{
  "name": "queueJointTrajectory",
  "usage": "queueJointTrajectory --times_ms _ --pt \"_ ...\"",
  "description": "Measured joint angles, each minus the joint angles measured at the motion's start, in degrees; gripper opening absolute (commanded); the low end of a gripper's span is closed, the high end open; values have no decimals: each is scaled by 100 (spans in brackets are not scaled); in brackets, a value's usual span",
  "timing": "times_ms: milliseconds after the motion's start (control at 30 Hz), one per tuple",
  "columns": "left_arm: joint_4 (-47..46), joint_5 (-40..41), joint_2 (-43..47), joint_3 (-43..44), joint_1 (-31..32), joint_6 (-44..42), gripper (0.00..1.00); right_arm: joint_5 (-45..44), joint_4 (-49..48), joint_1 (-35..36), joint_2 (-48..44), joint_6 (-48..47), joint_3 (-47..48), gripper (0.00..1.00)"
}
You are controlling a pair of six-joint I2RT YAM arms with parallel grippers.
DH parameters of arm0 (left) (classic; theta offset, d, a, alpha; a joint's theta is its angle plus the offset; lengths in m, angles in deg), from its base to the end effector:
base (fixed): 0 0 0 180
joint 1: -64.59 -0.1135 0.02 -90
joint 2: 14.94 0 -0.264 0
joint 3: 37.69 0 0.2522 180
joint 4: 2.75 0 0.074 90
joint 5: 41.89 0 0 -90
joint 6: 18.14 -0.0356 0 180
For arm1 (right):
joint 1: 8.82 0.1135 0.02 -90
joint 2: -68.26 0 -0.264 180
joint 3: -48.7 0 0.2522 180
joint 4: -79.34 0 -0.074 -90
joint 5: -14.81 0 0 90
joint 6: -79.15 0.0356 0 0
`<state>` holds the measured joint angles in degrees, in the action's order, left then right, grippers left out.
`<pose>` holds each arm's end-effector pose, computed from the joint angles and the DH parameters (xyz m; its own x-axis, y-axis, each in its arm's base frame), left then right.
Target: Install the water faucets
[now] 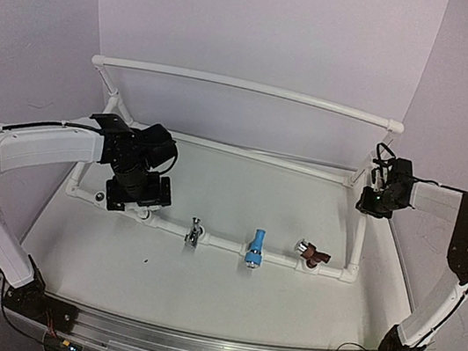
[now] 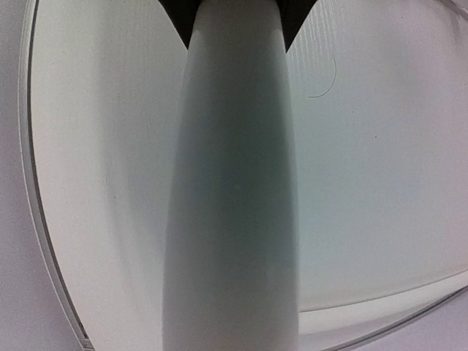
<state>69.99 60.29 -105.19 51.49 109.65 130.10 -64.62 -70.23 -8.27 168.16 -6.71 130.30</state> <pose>0.2198 -0.2096 0.2683 -0.9100 -0.2647 -0.3190 -0.2345 0.9633 -0.1304 0.3766 0.0101 0.2125 -0.7590 0.0637 -0.6479 -0.0758 0.9798 0.1851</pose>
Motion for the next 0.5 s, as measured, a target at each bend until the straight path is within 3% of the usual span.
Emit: queueJointTrajectory --times_ms 500 --pt "-6 -4 -16 0 -164 -155 98 -2 0 0 0 -2 0 0"
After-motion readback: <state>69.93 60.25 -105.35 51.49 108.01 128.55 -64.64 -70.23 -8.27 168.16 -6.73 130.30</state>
